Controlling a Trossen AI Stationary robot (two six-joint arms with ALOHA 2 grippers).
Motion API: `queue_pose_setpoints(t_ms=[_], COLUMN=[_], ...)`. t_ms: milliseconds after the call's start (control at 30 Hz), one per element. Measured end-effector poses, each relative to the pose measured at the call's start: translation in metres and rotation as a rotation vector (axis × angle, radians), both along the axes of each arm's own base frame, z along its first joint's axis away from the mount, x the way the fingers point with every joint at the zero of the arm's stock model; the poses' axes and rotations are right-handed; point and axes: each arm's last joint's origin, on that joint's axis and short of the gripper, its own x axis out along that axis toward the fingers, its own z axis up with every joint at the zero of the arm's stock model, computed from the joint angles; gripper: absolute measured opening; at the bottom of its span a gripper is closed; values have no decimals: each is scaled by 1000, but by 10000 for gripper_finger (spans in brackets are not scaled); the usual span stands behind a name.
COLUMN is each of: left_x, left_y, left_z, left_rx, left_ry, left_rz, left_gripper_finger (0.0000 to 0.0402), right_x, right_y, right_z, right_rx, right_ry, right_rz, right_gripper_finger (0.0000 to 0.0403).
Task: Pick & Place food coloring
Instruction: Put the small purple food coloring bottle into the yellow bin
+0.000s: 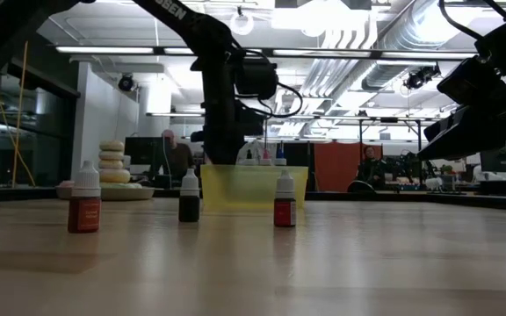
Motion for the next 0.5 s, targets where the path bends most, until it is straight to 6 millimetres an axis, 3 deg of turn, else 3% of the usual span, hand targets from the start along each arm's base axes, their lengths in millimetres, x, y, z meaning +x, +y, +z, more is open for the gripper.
queue_pose_setpoints(t_ms=[500], left_x=[2], left_y=[4], left_z=[-14], left_rx=[-8], left_ry=[-2], left_rz=[4], left_gripper_finger=[49], right_x=[0], right_y=[0], right_z=[0], right_rx=[0], right_ry=[0], right_rz=[0], right_gripper_finger=[0])
